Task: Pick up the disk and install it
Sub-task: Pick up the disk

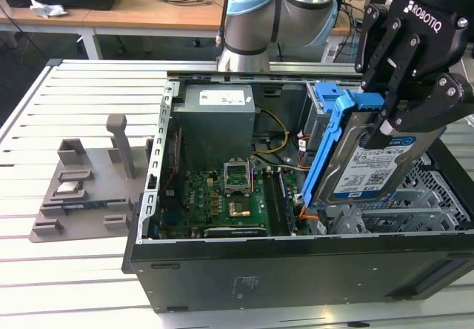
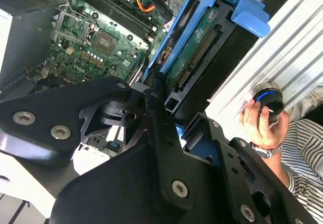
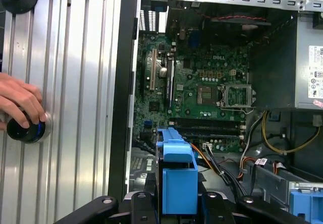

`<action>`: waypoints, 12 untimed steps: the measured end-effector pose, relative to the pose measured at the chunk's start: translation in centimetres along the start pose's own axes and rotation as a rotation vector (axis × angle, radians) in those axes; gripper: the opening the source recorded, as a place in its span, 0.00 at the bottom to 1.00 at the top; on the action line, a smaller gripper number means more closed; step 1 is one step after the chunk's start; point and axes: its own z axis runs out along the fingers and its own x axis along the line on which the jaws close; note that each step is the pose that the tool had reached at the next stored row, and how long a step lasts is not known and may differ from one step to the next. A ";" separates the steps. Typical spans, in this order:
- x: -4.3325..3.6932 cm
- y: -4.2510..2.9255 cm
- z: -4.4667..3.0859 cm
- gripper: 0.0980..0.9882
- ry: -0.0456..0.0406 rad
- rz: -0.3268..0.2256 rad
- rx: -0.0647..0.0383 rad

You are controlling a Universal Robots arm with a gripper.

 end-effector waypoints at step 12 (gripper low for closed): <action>0.13 -2.94 -0.14 0.30 0.0000 0.000 0.000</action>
